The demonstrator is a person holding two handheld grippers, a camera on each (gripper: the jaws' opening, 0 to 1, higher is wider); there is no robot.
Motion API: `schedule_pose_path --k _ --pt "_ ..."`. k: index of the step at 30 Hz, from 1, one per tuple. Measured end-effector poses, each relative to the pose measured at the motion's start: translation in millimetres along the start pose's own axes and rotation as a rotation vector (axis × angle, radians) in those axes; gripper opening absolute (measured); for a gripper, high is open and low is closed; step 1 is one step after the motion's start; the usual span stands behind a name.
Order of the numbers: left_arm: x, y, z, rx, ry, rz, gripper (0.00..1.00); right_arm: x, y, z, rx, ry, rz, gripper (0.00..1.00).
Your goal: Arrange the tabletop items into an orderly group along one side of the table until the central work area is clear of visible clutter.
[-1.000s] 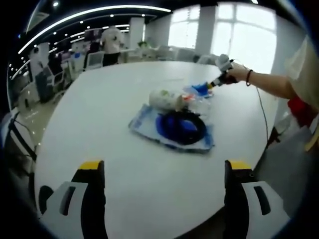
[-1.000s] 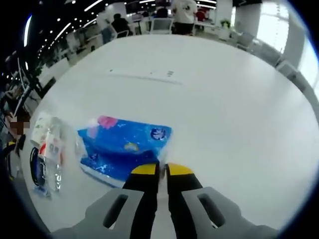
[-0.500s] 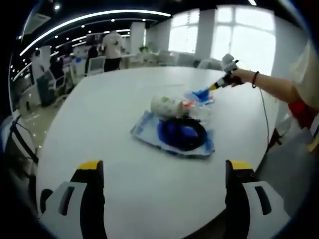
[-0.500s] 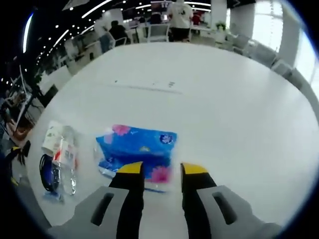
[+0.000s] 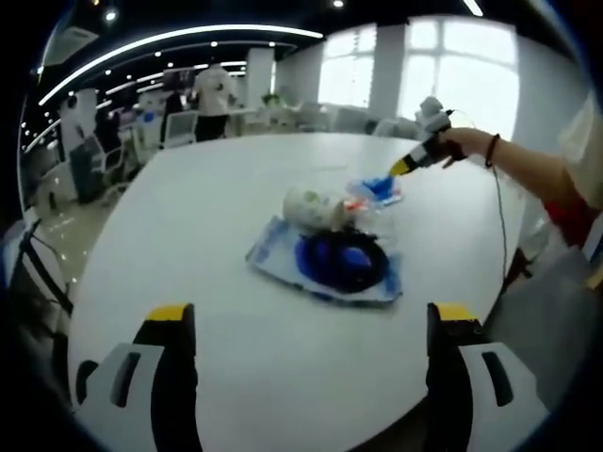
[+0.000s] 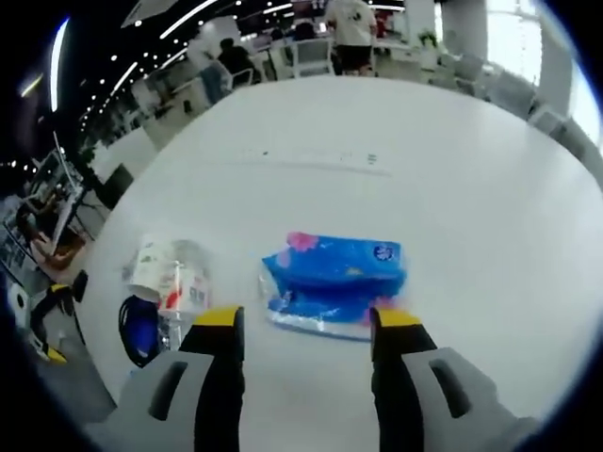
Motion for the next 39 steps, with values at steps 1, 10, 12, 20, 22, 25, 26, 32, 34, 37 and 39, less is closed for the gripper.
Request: schedule_pose_path --k 1,10,12,20,22,25,26,32,34,37,39 --pt "0 -0.3 0.0 0.000 0.002 -0.001 0.99 -1 5 0.8 -0.007 0.003 0.007 0.55" --pt "0 -2.7 2.2 0.012 -0.009 -0.016 0.99 -6 32 8.7 -0.049 -0.007 0.034 0.62" --pt "1 -3.0 2.1 0.014 -0.006 -0.019 0.99 -5 41 8.3 -0.074 0.001 0.049 0.63" --pt "1 -5.1 3.0 0.034 0.002 -0.025 0.99 -2 67 9.7 -0.112 0.003 0.067 0.75" --pt "1 -3.8 3.0 0.033 0.000 -0.014 0.99 0 72 9.6 -0.117 0.007 0.074 0.76" --pt "-1 -3.0 3.6 0.026 -0.010 -0.009 0.99 1 79 10.1 -0.126 0.002 0.073 0.84" --pt "-1 -3.1 3.8 0.025 -0.013 -0.010 0.99 1 80 10.5 -0.128 -0.002 0.072 0.86" --pt "-1 -4.0 4.6 0.025 -0.017 -0.013 0.99 9 90 15.0 -0.142 0.002 0.090 0.90" --pt "-2 -3.8 5.0 0.023 -0.020 -0.011 0.99 11 92 15.8 -0.147 0.005 0.091 0.90" --pt "-2 -5.0 5.1 0.019 -0.022 -0.019 0.99 17 96 16.8 -0.148 0.004 0.087 0.93" --pt "-2 -5.6 5.5 0.022 -0.023 -0.019 0.99 18 98 16.6 -0.154 0.007 0.090 0.92"
Point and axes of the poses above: the point that each gripper's makers call its tool centre point, and the gripper's own axes: x roughly forward along the fingers, y roughly to its left, z roughly out of its top, the point moved 8 cm from there along -x, roughly backward along the fingers, and after that the axes turned 11 degrees about -z, right-handed, at the moved point
